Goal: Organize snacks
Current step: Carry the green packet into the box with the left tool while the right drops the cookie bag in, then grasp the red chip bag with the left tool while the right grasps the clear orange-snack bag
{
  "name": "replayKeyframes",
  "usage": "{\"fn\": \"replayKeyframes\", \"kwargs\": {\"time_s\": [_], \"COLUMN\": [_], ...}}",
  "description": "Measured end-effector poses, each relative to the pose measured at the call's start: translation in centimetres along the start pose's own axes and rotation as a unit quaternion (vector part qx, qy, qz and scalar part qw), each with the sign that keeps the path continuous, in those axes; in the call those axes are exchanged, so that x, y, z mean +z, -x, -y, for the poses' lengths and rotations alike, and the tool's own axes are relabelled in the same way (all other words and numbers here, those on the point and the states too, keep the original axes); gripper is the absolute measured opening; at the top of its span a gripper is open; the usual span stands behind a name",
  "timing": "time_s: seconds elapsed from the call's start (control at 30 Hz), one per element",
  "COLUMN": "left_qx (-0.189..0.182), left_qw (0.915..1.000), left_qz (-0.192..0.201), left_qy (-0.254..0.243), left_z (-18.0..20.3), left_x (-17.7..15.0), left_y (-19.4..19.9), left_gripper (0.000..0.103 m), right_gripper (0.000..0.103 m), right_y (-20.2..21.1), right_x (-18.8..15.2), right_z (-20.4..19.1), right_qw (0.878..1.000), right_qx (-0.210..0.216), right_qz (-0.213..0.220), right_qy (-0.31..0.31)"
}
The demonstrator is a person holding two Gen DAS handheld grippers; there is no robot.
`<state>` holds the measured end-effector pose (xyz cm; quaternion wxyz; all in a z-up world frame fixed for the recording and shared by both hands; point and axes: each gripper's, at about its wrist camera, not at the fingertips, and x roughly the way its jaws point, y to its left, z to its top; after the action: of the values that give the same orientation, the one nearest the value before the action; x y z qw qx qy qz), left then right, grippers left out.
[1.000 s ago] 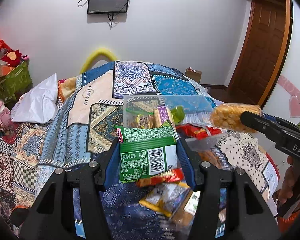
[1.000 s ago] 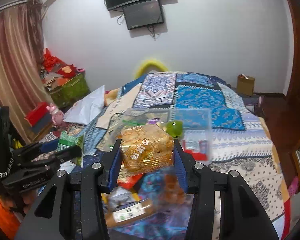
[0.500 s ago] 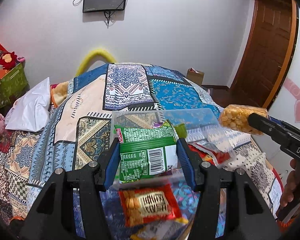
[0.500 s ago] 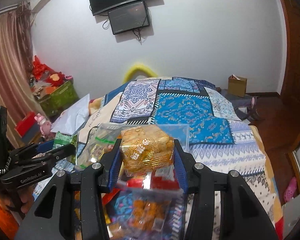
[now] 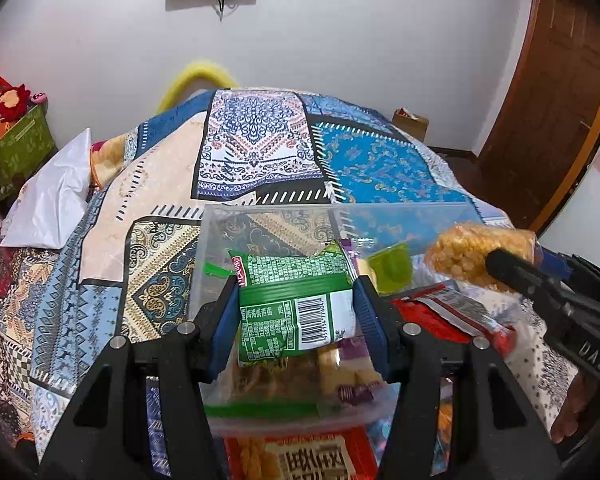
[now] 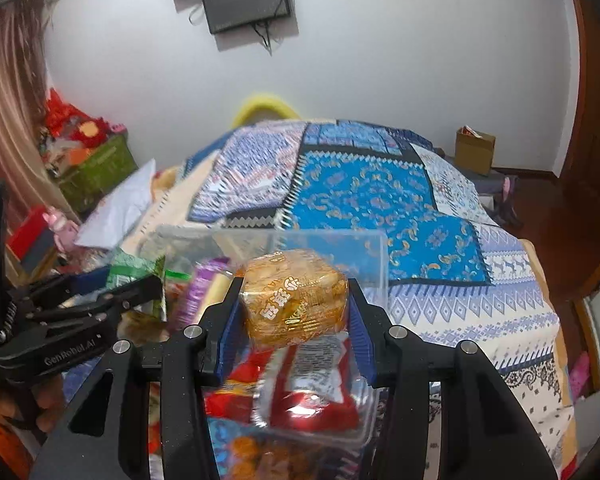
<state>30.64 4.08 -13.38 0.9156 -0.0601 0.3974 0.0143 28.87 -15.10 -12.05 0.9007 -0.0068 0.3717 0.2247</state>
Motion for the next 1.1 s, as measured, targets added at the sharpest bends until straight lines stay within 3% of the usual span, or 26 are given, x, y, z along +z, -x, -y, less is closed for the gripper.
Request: {"fn": "replayKeyframes", "kwargs": {"time_s": [0.37,0.53,0.63,0.87,1.1], "left_qx": [0.013,0.010,0.015,-0.018,-0.004], "left_qw": [0.9998,0.9996,0.9995,0.9996,0.9998], "left_qz": [-0.011,-0.021,-0.020,-0.024,-0.006], "left_qy": [-0.009,-0.014,-0.018,0.001,-0.019], "left_z": [0.7,0.7,0.7,-0.2,-0.6], "left_x": [0.9,0.9,0.8,0.0,-1.2], "left_y": [-2.8,-2.6,-1.8,0.8,4.2], "left_gripper": [0.056,0.064,0.068,0.068,0.069], "right_gripper": [0.044,0.046,0.052,0.067,0.070], "right_y": [-3.1,-3.2,-3.3,-1.0,2.1], "right_x": [-0.7,-0.8,-0.9,-0.9,-0.9], "right_z": [1.1,0.5,0.3,-0.5,-1.4], "right_qw": [0.999,0.998,0.998,0.998,0.999], "right_qx": [-0.031,-0.041,-0.033,-0.035,-0.028], "right_qz": [-0.033,-0.038,-0.046,-0.029,-0.011], "right_qy": [0.014,0.036,0.040,0.045,0.046]}}
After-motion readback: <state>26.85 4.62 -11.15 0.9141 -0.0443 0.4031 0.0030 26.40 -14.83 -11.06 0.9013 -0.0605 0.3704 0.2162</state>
